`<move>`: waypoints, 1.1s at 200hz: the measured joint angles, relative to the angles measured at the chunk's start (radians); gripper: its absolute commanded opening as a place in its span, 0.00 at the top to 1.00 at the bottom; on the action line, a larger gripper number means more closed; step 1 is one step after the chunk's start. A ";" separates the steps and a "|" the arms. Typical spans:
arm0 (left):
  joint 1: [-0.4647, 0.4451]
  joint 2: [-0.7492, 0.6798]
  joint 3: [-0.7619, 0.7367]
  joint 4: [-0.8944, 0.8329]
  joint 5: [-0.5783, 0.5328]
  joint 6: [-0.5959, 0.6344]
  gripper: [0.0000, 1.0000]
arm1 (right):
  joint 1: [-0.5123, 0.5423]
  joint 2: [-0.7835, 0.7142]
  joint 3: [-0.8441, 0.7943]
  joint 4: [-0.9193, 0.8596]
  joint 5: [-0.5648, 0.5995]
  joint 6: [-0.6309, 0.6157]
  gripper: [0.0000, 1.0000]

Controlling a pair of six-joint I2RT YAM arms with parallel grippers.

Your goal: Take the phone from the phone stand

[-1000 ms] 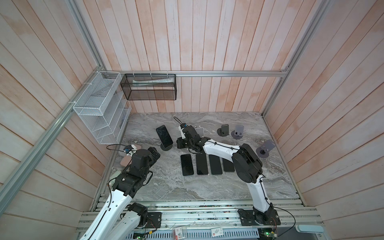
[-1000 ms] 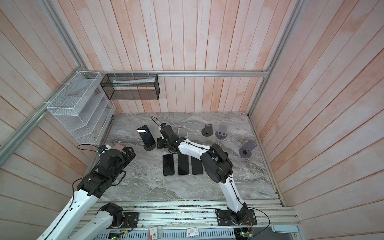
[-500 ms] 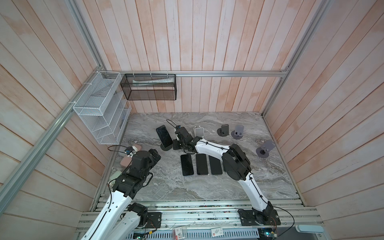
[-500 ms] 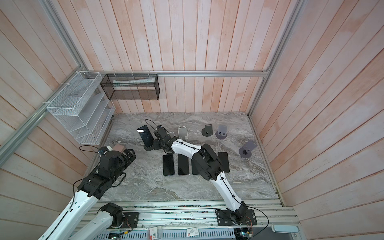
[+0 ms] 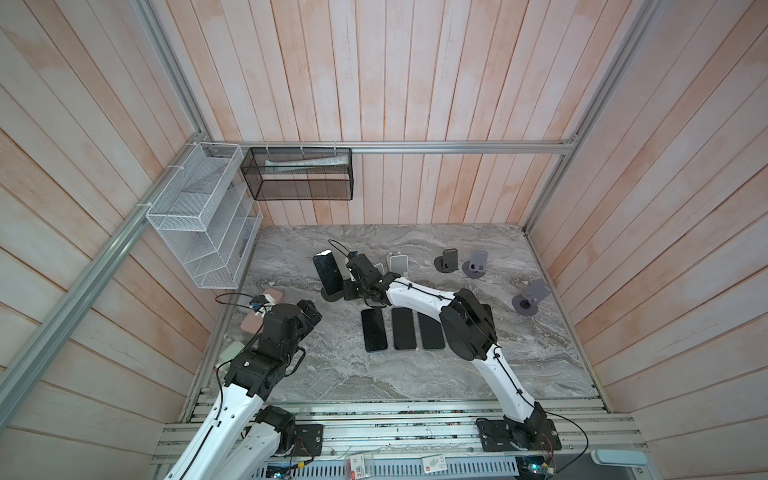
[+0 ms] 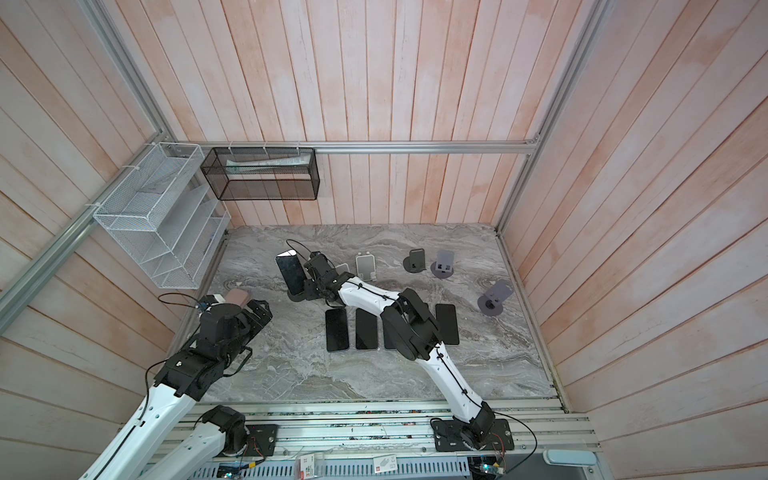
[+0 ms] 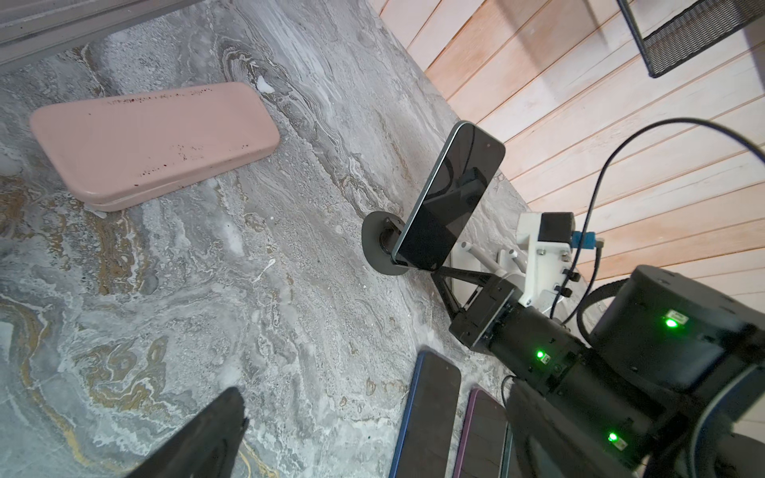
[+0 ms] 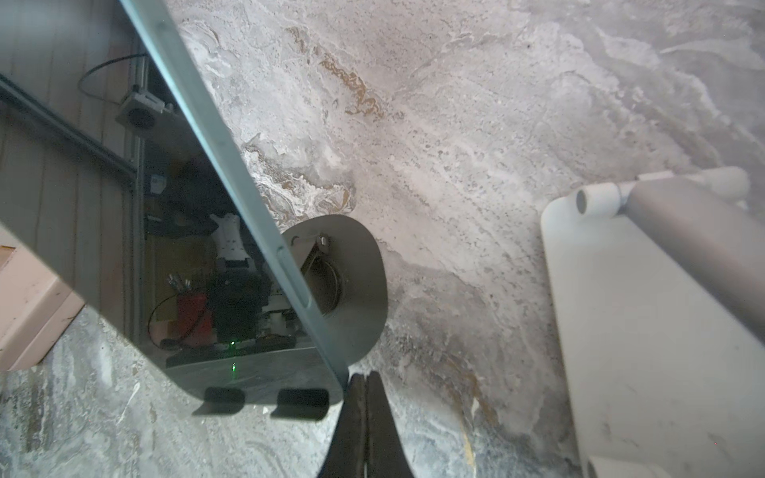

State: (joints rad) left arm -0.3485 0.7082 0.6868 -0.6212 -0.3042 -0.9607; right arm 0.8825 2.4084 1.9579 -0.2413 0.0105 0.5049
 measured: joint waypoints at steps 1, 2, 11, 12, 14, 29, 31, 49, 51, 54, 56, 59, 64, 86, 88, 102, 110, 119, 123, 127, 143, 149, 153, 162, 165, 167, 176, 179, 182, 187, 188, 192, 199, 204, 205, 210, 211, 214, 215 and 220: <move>0.000 0.000 0.000 0.000 0.000 0.000 0.00 | 0.000 0.000 0.000 0.000 0.000 0.000 1.00; 0.000 0.000 0.000 0.000 0.000 0.000 0.00 | 0.001 0.000 0.000 0.000 0.000 0.000 1.00; 0.000 -0.005 -0.004 0.000 0.000 0.000 0.00 | 0.005 0.000 0.000 0.000 0.000 0.000 1.00; 0.000 -0.005 -0.005 0.000 0.000 0.000 0.00 | 0.005 0.000 0.000 0.000 0.000 0.000 1.00; 0.001 -0.006 -0.005 0.000 0.000 0.000 0.00 | 0.006 0.000 0.000 0.000 0.000 0.000 1.00; 0.001 -0.011 -0.013 0.000 -0.002 0.000 0.00 | 0.013 0.000 0.000 0.000 0.000 0.000 1.00; 0.001 -0.011 -0.013 0.000 -0.003 0.000 0.00 | 0.014 0.000 0.000 0.000 0.000 0.000 1.00; 0.001 -0.011 -0.014 0.000 -0.008 0.000 0.00 | 0.023 0.000 0.000 0.000 -0.001 0.000 1.00; 0.001 -0.011 -0.014 0.000 -0.008 0.000 0.00 | 0.024 0.000 0.000 0.001 -0.001 0.000 1.00; 0.001 -0.011 -0.014 0.000 -0.009 0.000 0.00 | 0.025 0.000 0.000 0.001 -0.001 0.000 1.00; 0.001 -0.012 -0.014 0.000 -0.009 0.000 0.00 | 0.026 0.000 0.000 0.001 -0.001 0.000 1.00; 0.001 -0.012 -0.014 0.000 -0.010 0.000 0.00 | 0.027 0.000 0.000 0.001 -0.001 0.000 1.00; 0.001 -0.012 -0.014 0.000 -0.011 0.000 0.00 | 0.028 0.000 0.000 0.001 -0.002 0.000 1.00; 0.001 -0.013 -0.014 0.000 -0.011 0.000 0.00 | 0.032 0.000 0.000 0.001 -0.002 0.000 1.00; 0.001 -0.013 -0.014 0.000 -0.011 0.000 0.00 | 0.032 0.000 0.000 0.001 -0.002 0.000 1.00; 0.001 -0.015 -0.015 0.000 -0.011 0.000 0.00 | 0.032 0.000 0.000 0.001 -0.002 0.000 1.00; 0.001 -0.016 -0.017 0.000 -0.011 0.000 0.00 | 0.032 0.000 -0.002 0.001 -0.001 0.000 1.00; 0.001 -0.015 -0.019 0.001 -0.011 0.003 0.00 | 0.032 -0.002 -0.007 0.004 0.000 0.000 1.00; 0.001 -0.015 -0.020 0.002 -0.011 0.003 0.00 | 0.032 -0.003 -0.014 0.007 0.000 0.000 1.00; 0.001 -0.015 -0.022 0.004 -0.011 0.006 0.00 | 0.032 -0.007 -0.021 0.007 0.000 0.000 1.00; 0.001 -0.011 -0.029 0.014 -0.011 0.021 0.00 | 0.032 -0.023 -0.060 0.008 0.000 0.000 1.00; 0.001 -0.005 -0.030 0.019 -0.011 0.031 0.00 | 0.032 -0.031 -0.076 0.007 0.000 0.000 1.00; 0.001 0.000 -0.030 0.025 -0.011 0.040 0.00 | 0.032 -0.038 -0.085 0.008 0.000 0.000 1.00; 0.001 0.016 -0.030 0.039 -0.011 0.059 0.00 | 0.032 -0.058 -0.116 0.008 0.000 -0.001 1.00; 0.001 0.023 -0.029 0.045 -0.011 0.068 0.00 | 0.032 -0.068 -0.129 0.007 0.001 -0.002 1.00; 0.001 0.029 -0.029 0.048 -0.011 0.075 0.00 | 0.032 -0.072 -0.134 0.007 0.000 -0.002 1.00; 0.001 0.055 -0.026 0.061 -0.011 0.098 0.00 | 0.032 -0.106 -0.175 0.006 0.002 -0.005 1.00; 0.001 0.068 -0.022 0.065 -0.010 0.111 0.00 | 0.032 -0.120 -0.189 0.008 0.004 -0.006 1.00; 0.001 0.080 -0.019 0.068 -0.010 0.121 0.00 | 0.032 -0.134 -0.208 0.013 0.004 -0.008 1.00; 0.001 0.101 -0.011 0.073 -0.008 0.140 0.00 | 0.032 -0.162 -0.236 0.011 0.006 -0.009 1.00; 0.001 0.108 -0.008 0.075 -0.007 0.146 0.00 | 0.032 -0.171 -0.246 0.013 0.006 -0.010 1.00; 0.001 0.124 0.000 0.080 -0.006 0.161 0.00 | 0.032 -0.198 -0.275 0.019 0.008 -0.012 1.00; 0.001 0.165 0.019 0.091 0.000 0.197 0.00 | 0.032 -0.246 -0.326 0.030 0.008 -0.016 0.93; 0.002 0.190 0.036 0.098 0.004 0.219 0.00 | 0.032 -0.283 -0.365 0.042 0.005 -0.019 0.85; 0.002 0.194 0.039 0.100 0.005 0.223 0.00 | 0.032 -0.296 -0.377 0.044 0.008 -0.020 0.83; 0.002 0.221 0.058 0.105 0.010 0.247 0.00 | 0.032 -0.336 -0.419 0.056 0.005 -0.027 0.74; 0.002 0.229 0.063 0.107 0.011 0.254 0.00 | 0.032 -0.350 -0.431 0.061 0.005 -0.028 0.72; 0.002 0.246 0.074 0.112 0.016 0.271 0.00 | 0.032 -0.376 -0.457 0.072 0.006 -0.034 0.68; 0.002 0.252 0.080 0.114 0.017 0.277 0.00 | 0.032 -0.382 -0.464 0.074 0.006 -0.037 0.66; 0.002 0.280 0.102 0.122 0.023 0.304 0.00 | 0.032 -0.428 -0.509 0.090 0.008 -0.043 0.59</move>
State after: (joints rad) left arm -0.3470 0.9886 0.7891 -0.4992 -0.2813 -0.6563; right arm 0.9150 1.9800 1.4494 -0.1509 0.0181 0.4614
